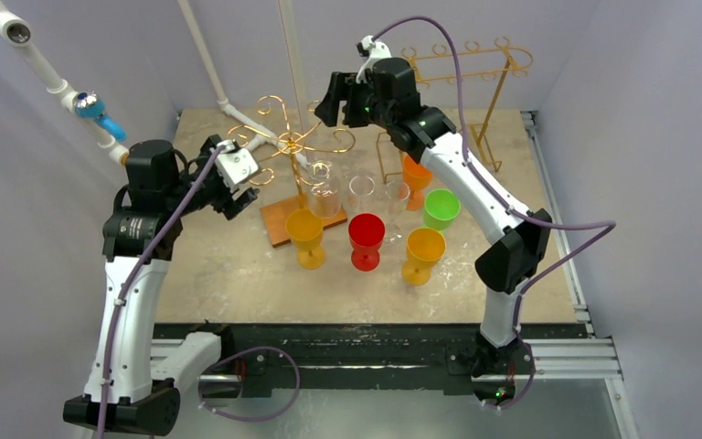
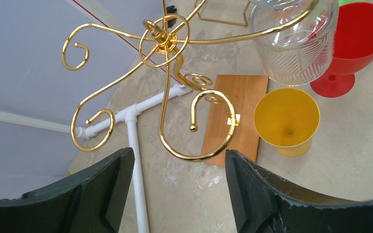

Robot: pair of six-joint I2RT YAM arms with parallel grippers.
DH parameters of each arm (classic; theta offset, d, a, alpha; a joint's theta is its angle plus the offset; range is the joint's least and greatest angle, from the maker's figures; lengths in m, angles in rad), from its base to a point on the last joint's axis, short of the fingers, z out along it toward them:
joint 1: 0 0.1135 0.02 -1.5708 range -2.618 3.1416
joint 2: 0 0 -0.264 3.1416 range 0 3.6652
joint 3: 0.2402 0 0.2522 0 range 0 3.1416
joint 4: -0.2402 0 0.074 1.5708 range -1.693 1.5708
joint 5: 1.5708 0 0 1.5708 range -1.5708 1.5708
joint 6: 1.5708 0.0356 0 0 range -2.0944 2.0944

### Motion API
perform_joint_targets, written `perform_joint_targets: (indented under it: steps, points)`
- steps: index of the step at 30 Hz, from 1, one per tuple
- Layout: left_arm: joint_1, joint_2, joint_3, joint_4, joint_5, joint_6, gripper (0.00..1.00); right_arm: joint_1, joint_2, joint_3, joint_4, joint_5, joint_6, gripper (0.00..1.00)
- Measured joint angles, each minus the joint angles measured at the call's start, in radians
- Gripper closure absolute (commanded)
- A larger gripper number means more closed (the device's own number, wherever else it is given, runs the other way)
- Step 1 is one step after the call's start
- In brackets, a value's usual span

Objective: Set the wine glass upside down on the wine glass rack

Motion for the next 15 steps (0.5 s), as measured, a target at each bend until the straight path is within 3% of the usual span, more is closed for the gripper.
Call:
perform_joint_targets:
  steps: [9,15]
  points:
    - [0.0,-0.031,0.051,0.002,0.043,-0.035,0.26,0.001,0.056,0.056,0.031,-0.034,0.04,0.36]
    - [0.0,0.006,0.052,0.003,0.066,-0.045,0.36,0.0,0.101,0.075,0.035,-0.061,0.066,0.57]
